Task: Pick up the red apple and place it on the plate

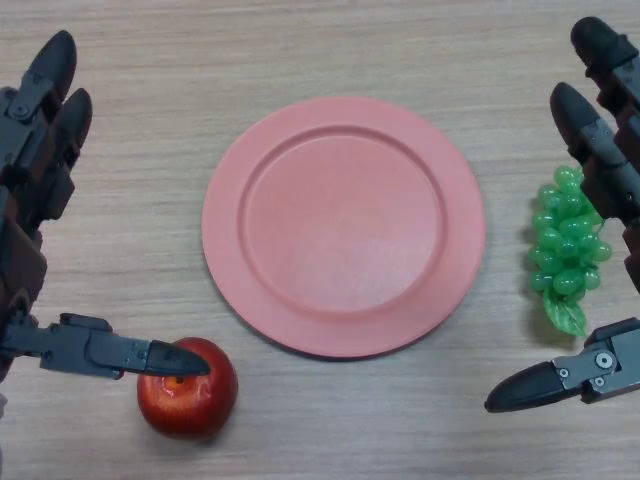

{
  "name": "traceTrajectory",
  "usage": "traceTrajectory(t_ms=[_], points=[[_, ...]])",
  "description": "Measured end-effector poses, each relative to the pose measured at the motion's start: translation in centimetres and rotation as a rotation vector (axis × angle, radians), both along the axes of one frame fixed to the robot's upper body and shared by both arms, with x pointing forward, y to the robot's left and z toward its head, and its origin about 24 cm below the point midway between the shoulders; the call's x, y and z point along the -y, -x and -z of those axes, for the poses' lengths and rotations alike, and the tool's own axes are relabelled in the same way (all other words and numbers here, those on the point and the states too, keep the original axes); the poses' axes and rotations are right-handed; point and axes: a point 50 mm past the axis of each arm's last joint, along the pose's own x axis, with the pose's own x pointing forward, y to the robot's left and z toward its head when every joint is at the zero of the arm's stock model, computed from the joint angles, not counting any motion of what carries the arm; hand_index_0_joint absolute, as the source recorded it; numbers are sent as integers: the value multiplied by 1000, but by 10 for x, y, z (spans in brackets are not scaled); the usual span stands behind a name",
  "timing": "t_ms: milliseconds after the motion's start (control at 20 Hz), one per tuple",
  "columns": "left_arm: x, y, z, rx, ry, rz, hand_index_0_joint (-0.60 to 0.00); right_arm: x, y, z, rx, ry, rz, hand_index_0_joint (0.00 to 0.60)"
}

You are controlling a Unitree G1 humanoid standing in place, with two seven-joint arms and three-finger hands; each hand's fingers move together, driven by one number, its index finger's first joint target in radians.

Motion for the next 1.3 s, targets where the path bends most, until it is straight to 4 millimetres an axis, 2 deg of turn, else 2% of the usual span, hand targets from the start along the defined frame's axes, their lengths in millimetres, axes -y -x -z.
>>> traceTrajectory(t_ms=[350, 500, 650, 750, 1000, 1200, 1300], points=[[0, 2, 4, -9, 3, -3, 0, 2, 1, 4, -18, -9, 20, 0], [0, 10, 13, -10, 25, -14, 0, 1, 2, 2, -11, -9, 16, 0], [7, 21, 35, -38, -12, 11, 0, -1, 2, 3, -15, -10, 5, 0], [8, 26, 55, -49, -105, -29, 0, -2, 0, 6, -30, -13, 2, 0], [0, 33, 92, -165, -152, -94, 0, -1, 0, 6, -29, -18, 12, 0], [-5, 26, 119, -208, -135, -101, 0, 2, -1, 6, -31, -19, 26, 0], [-5, 21, 122, -213, -125, -95, 0, 4, -1, 7, -34, -18, 39, 0]])
